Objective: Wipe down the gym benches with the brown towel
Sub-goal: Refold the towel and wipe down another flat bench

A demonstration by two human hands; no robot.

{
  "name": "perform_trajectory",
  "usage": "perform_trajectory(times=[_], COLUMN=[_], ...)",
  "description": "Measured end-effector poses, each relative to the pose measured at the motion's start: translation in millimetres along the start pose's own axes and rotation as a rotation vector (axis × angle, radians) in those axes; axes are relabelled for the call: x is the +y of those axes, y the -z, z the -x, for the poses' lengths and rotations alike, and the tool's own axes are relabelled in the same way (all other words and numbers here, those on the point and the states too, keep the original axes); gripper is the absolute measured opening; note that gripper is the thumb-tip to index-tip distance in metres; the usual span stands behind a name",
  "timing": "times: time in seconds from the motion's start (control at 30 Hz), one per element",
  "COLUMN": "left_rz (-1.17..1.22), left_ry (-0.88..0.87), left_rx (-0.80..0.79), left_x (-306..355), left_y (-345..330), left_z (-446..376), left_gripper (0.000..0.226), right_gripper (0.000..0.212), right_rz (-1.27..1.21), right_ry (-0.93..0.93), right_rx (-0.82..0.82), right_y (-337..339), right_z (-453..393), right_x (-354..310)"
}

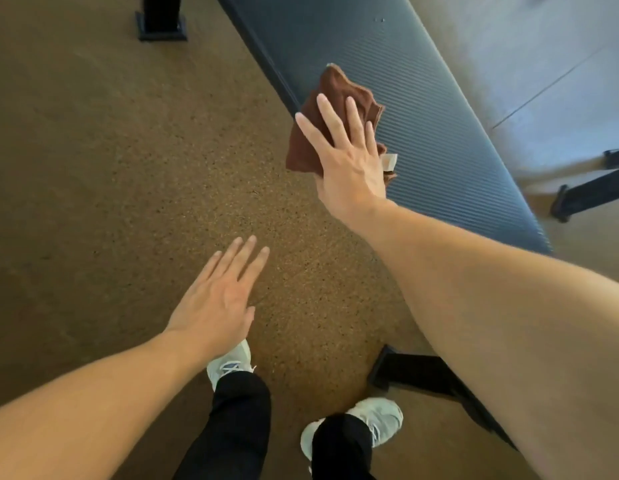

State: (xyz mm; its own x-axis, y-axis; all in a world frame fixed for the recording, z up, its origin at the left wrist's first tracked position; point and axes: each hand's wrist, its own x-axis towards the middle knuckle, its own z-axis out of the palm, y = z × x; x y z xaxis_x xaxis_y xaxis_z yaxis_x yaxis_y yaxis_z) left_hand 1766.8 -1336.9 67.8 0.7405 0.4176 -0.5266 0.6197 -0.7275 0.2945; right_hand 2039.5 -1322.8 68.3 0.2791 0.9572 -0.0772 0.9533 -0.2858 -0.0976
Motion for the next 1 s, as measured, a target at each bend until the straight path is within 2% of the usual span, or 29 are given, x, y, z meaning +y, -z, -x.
perform_trajectory(times=[0.13, 0.33, 0.5, 0.63, 0.73, 0.87, 1.0], left_rz=[0.064, 0.022, -0.006, 0.049, 0.109, 0.173, 0.109], left_ry=[-0.004, -0.219, -0.326, -0.280, -0.181, -0.044, -0.033], left_rx=[0.044, 0.071, 0.054, 0.060, 0.118, 0.237, 0.240], left_x=[27.5, 94.1, 157.9, 206.7, 227.4, 241.6, 257.2], left_y=[4.4, 9.4, 5.9, 1.5, -1.2, 1.4, 10.0], left_z=[-10.6, -31.8, -49.0, -52.5, -59.4, -74.2, -94.2], left_gripper=[0.100, 0.100, 0.099, 0.095, 0.095, 0.089, 0.083], right_gripper=[0.098, 0.102, 0.098, 0.080, 0.068, 0.066, 0.065], right_rz=[0.008, 0.067, 0.028, -0.128, -0.246, -0.255, -0.311], right_ry=[-0.108, -0.341, -0.499, -0.557, -0.475, -0.357, -0.319], right_rx=[0.016, -0.059, -0.096, -0.052, -0.027, -0.056, -0.130], right_y=[-6.7, -16.0, -16.1, -15.1, -8.6, -0.5, 14.0], right_z=[108.1, 291.6, 376.1, 363.3, 314.9, 221.2, 152.0], right_x=[13.5, 42.1, 63.9, 74.3, 96.7, 146.5, 197.5])
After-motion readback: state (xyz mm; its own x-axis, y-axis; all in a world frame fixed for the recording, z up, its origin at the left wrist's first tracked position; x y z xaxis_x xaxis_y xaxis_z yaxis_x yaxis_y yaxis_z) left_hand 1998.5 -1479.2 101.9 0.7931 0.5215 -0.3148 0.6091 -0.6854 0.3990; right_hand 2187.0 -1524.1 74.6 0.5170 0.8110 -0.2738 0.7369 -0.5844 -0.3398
